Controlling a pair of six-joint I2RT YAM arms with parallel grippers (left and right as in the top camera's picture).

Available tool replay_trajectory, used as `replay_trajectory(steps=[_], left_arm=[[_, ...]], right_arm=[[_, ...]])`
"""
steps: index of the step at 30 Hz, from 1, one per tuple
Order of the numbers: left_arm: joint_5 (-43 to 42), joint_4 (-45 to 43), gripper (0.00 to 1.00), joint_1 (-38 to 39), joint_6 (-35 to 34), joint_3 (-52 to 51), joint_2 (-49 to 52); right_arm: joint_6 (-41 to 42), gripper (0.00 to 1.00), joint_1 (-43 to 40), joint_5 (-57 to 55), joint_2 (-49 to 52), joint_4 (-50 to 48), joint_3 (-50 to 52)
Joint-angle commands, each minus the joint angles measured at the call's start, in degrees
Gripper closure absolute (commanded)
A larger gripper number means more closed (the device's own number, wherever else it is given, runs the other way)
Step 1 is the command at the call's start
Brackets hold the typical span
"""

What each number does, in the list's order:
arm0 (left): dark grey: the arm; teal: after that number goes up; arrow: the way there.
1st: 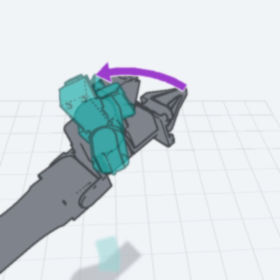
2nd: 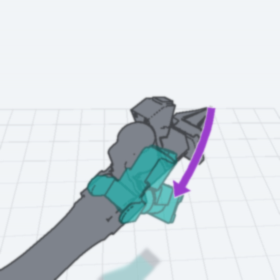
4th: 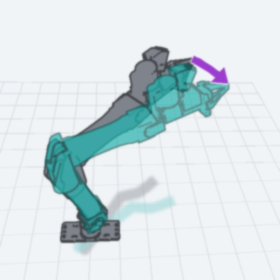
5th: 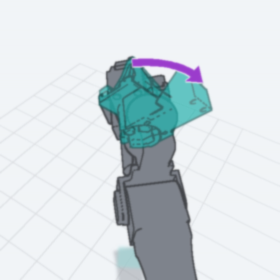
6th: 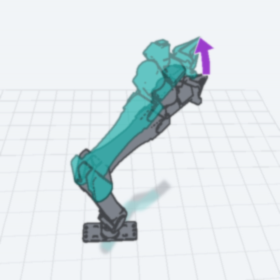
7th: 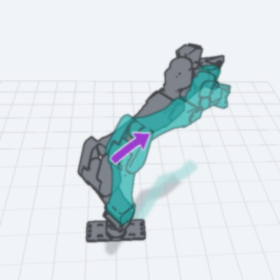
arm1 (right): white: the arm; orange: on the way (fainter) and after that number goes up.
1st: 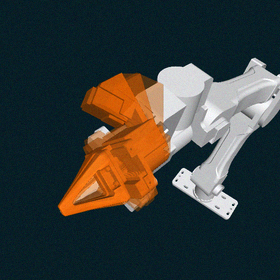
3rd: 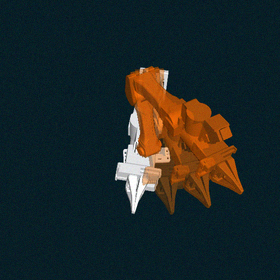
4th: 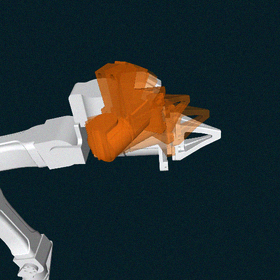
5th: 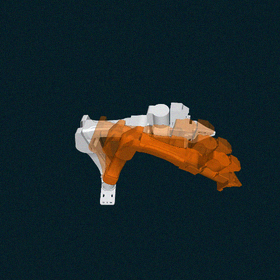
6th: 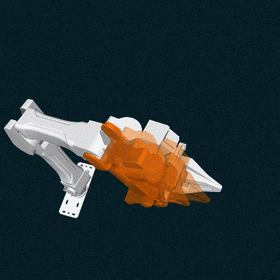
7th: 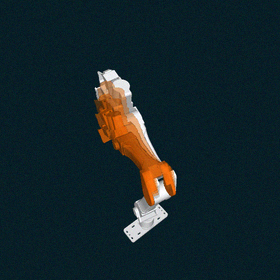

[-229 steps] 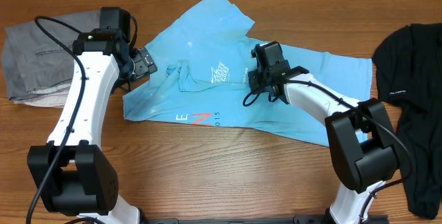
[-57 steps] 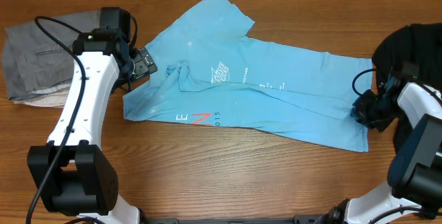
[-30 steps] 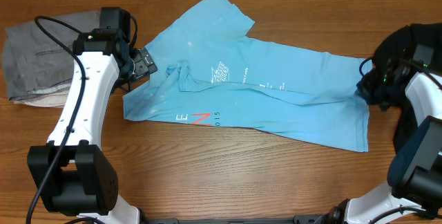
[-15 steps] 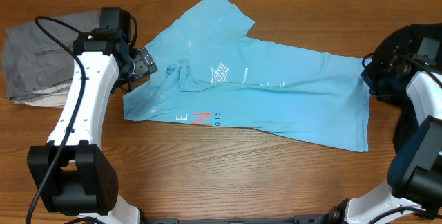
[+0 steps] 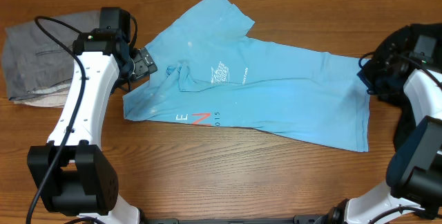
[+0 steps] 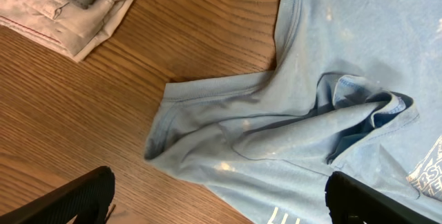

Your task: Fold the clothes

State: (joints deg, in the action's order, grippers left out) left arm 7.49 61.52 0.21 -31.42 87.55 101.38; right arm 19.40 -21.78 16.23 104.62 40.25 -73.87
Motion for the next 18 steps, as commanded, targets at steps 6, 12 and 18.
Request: replay_trajectory(steps=[6, 12, 18], left_arm=[[-0.04, -0.09, 0.00, -0.50, -0.33, 0.68, 0.66], [-0.04, -0.09, 0.00, -0.52, -0.33, 0.68, 0.66], [-0.04, -0.09, 0.00, -0.50, -0.33, 0.68, 0.66]], right_arm=[[-2.38, 0.79, 1.18, -1.11, -0.81, 4.24, -2.80], [-10.95, 0.82, 8.28, 16.04, -0.79, 6.58, -2.75], [-12.15, 0.80, 28.70, 6.56, -0.79, 0.42, -2.73]])
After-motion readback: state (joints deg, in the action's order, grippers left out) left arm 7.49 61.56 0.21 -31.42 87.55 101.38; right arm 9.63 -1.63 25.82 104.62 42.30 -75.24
